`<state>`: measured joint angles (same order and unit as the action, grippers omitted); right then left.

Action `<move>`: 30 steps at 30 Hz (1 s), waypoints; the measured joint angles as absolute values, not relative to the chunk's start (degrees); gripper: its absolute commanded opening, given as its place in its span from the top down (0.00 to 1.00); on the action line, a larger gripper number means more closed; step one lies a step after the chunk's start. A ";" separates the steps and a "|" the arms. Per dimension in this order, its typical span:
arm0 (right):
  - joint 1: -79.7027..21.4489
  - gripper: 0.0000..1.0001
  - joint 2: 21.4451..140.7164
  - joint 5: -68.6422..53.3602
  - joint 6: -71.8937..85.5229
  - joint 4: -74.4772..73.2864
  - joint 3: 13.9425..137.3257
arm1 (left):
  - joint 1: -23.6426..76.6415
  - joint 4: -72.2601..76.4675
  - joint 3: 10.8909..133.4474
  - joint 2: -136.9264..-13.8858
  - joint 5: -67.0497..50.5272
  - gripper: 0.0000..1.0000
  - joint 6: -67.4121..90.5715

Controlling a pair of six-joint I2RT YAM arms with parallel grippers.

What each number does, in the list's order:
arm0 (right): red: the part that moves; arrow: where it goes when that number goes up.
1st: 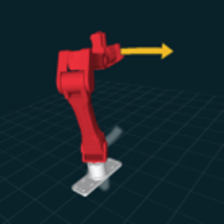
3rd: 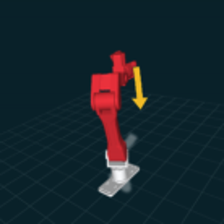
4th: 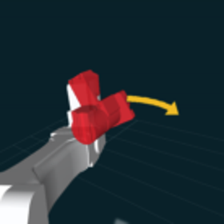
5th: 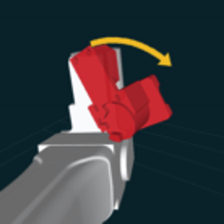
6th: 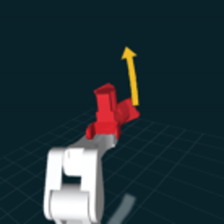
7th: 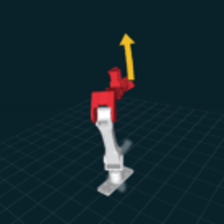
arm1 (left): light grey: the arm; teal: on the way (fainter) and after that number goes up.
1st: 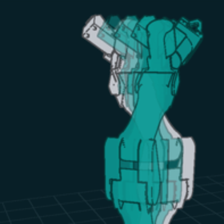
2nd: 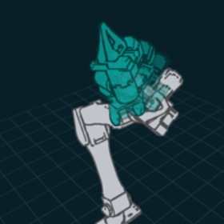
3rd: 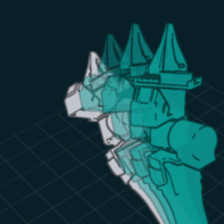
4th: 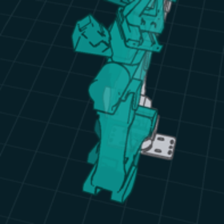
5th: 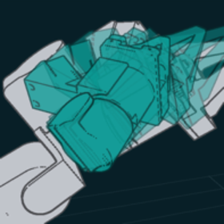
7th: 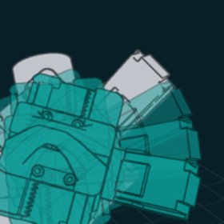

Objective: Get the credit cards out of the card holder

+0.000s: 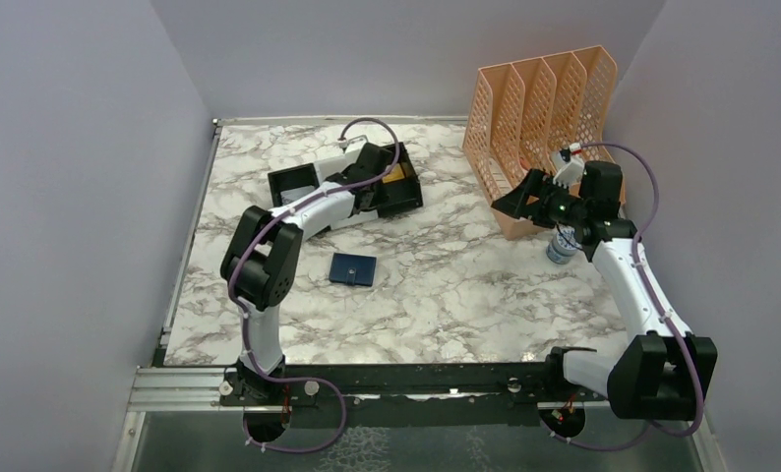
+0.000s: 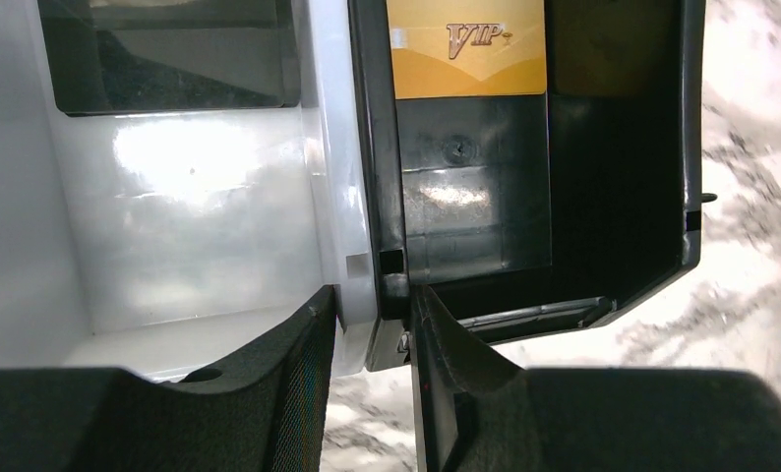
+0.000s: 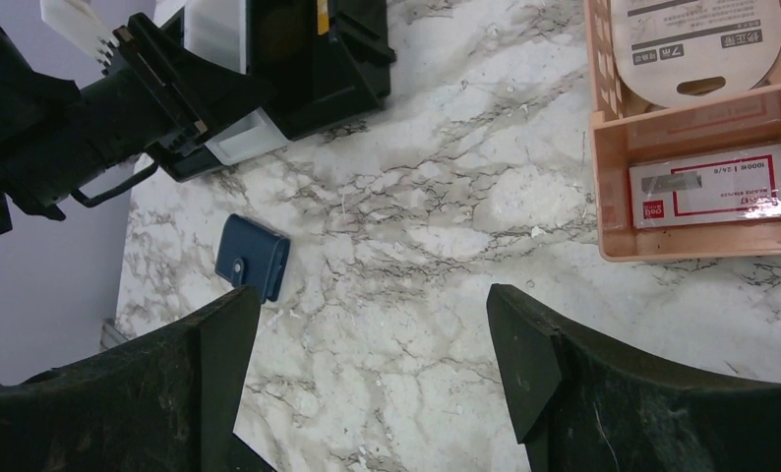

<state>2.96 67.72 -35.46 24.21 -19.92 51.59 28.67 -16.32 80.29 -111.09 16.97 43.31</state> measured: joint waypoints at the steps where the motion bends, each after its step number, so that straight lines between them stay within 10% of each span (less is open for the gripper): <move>1: 2.96 0.13 67.68 -35.46 24.18 -19.97 51.31 | 29.58 -15.92 79.92 -110.91 16.99 0.72 43.55; 25: 2.96 0.13 64.66 -35.53 24.14 -21.17 49.32 | 43.51 -14.61 75.96 -108.44 17.26 0.67 49.84; 30: 2.96 0.12 64.55 -35.68 24.01 -21.47 49.28 | 43.99 -14.87 75.57 -108.27 17.19 0.47 50.28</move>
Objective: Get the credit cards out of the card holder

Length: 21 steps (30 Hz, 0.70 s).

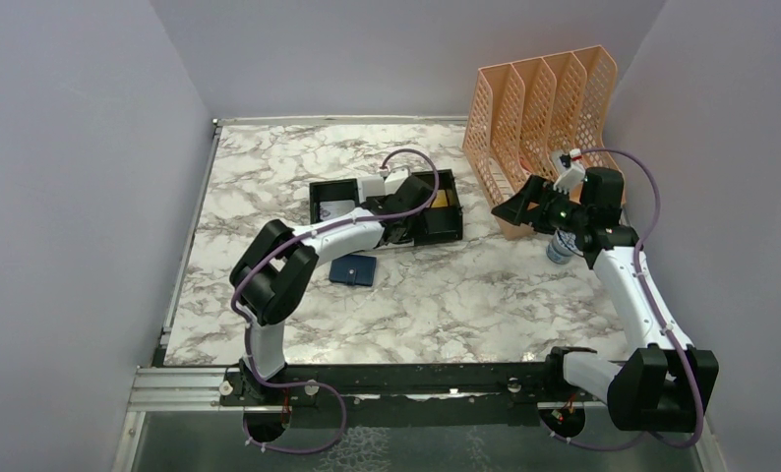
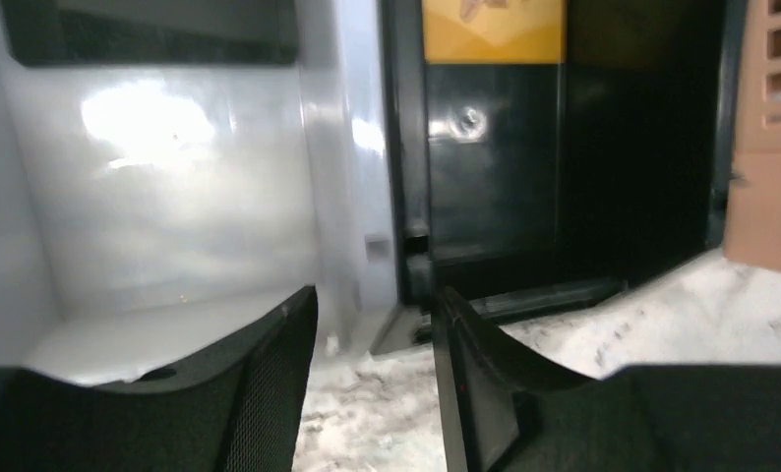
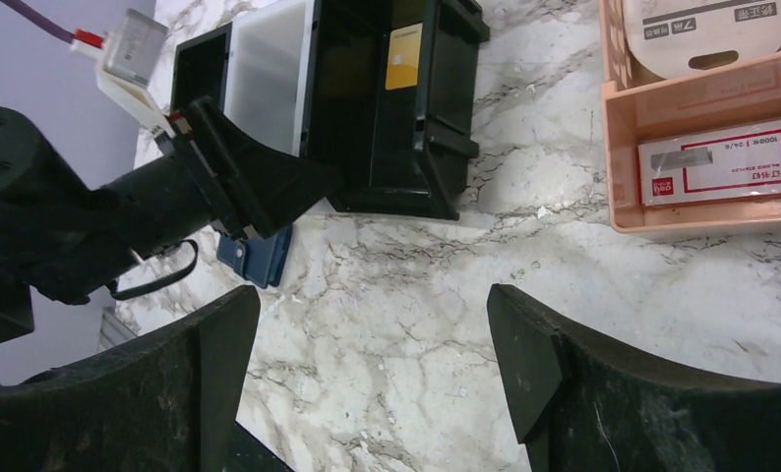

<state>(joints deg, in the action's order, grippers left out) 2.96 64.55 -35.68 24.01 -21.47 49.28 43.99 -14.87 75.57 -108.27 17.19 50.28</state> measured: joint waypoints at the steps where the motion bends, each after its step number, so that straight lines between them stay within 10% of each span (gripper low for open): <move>1: 2.96 0.12 64.55 -35.83 23.75 -21.50 49.28 | 44.14 -15.55 75.09 -108.27 16.69 0.45 50.39; 21: -8.25 0.14 68.18 -36.53 22.24 -21.39 49.32 | 44.25 -19.35 72.58 -92.29 17.56 0.01 44.80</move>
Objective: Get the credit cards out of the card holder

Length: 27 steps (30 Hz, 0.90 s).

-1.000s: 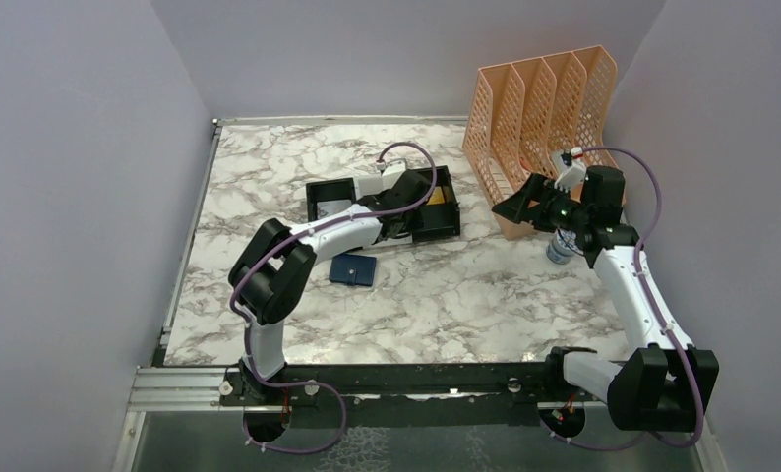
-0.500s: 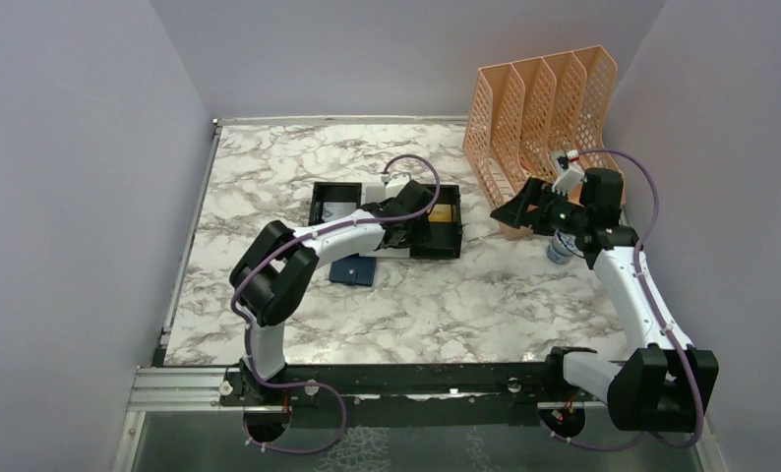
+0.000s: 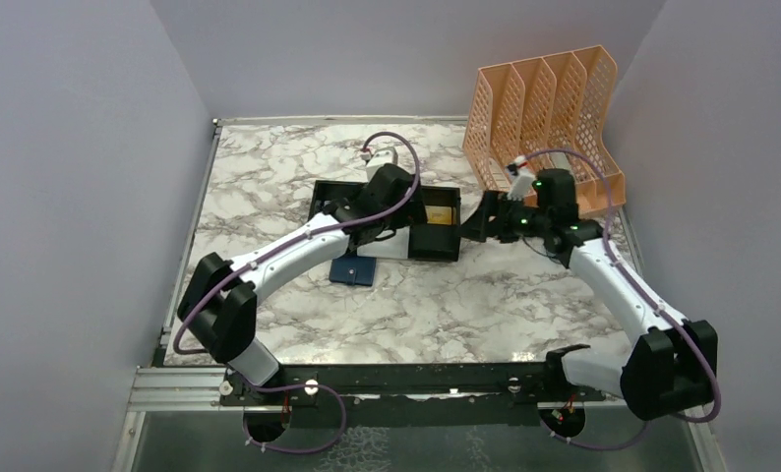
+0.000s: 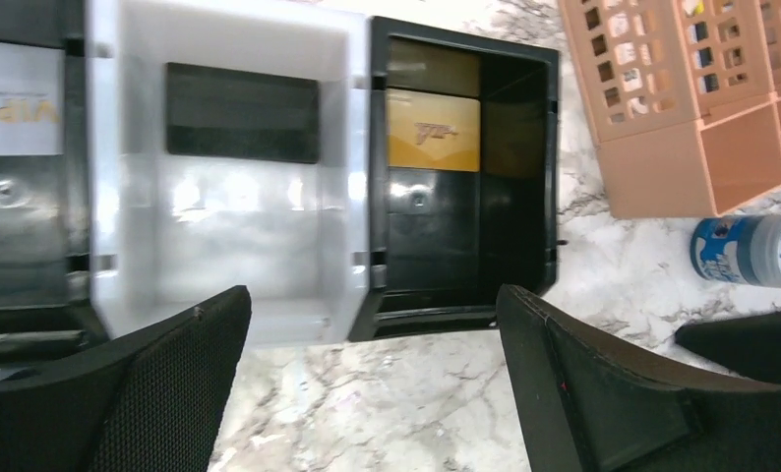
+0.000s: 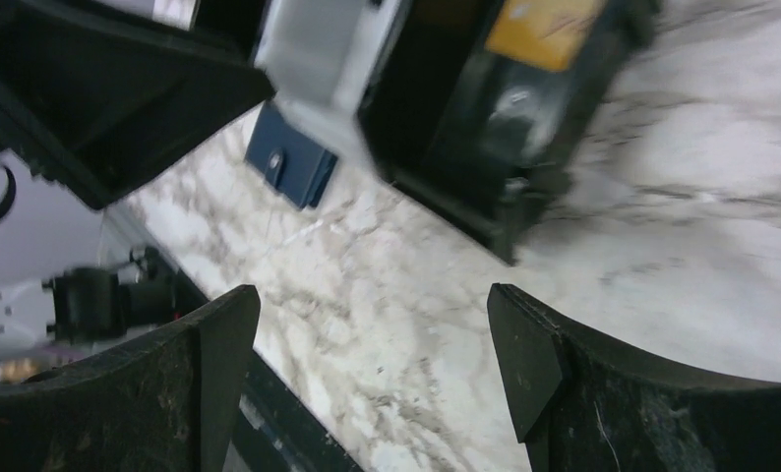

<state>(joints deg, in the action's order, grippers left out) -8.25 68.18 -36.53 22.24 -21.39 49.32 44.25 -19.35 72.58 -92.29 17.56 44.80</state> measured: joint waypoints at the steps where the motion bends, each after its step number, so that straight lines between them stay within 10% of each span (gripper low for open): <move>1: -11.64 0.15 68.86 -35.48 22.57 -20.99 49.34 | 43.88 -19.33 71.55 -91.07 17.58 0.01 44.51; 13: -36.47 0.15 82.19 -24.25 32.47 -10.68 48.75 | 22.94 -21.39 52.21 -65.91 17.41 0.01 41.28; 27: -38.89 0.12 95.00 -13.06 33.34 -9.04 54.68 | 22.35 -23.24 34.96 -57.06 10.07 0.01 46.74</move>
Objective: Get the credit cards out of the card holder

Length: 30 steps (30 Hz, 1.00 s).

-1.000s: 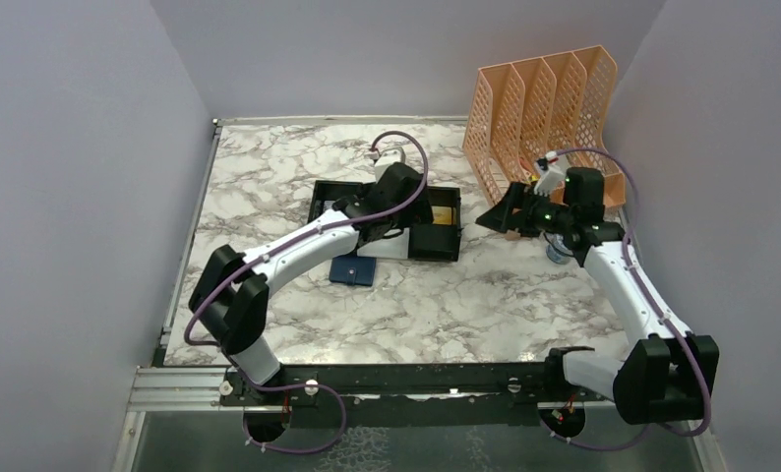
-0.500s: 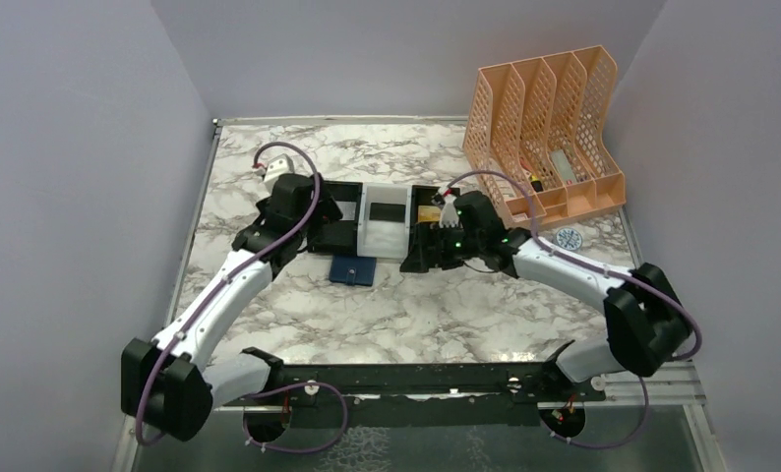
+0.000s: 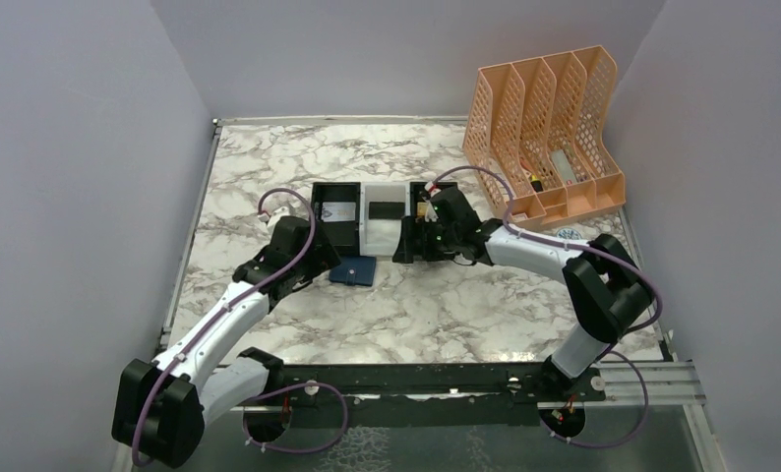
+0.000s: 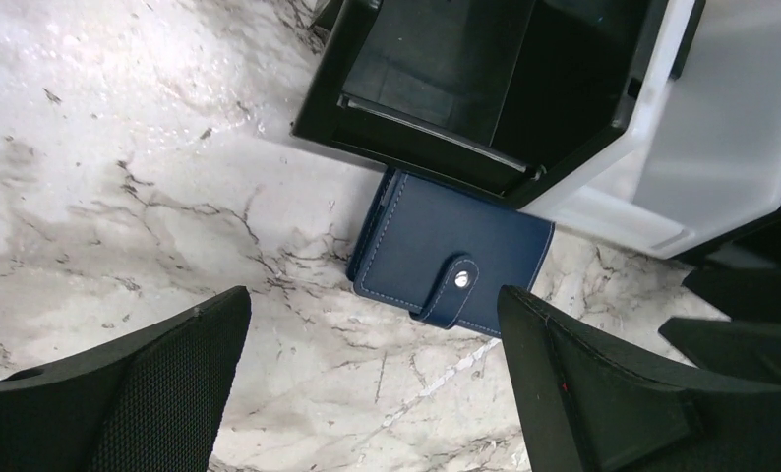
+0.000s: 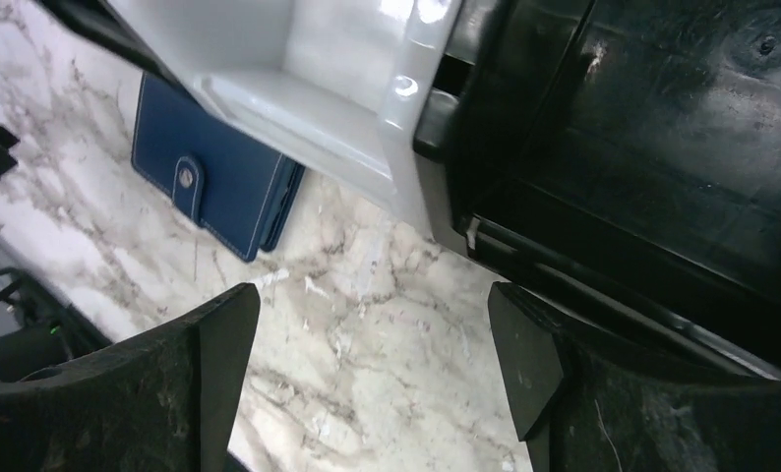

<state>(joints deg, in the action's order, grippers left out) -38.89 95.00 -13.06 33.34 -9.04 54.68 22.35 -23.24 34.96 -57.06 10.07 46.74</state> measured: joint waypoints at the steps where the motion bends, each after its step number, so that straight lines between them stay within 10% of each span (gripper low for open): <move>1: -38.89 0.11 95.50 -12.03 32.91 -9.15 55.46 | 22.35 -23.24 34.65 -57.08 9.74 0.01 46.96; 30: -46.22 0.45 98.96 -17.17 42.68 6.81 52.45 | 22.35 -15.46 25.45 -55.18 5.02 0.10 52.03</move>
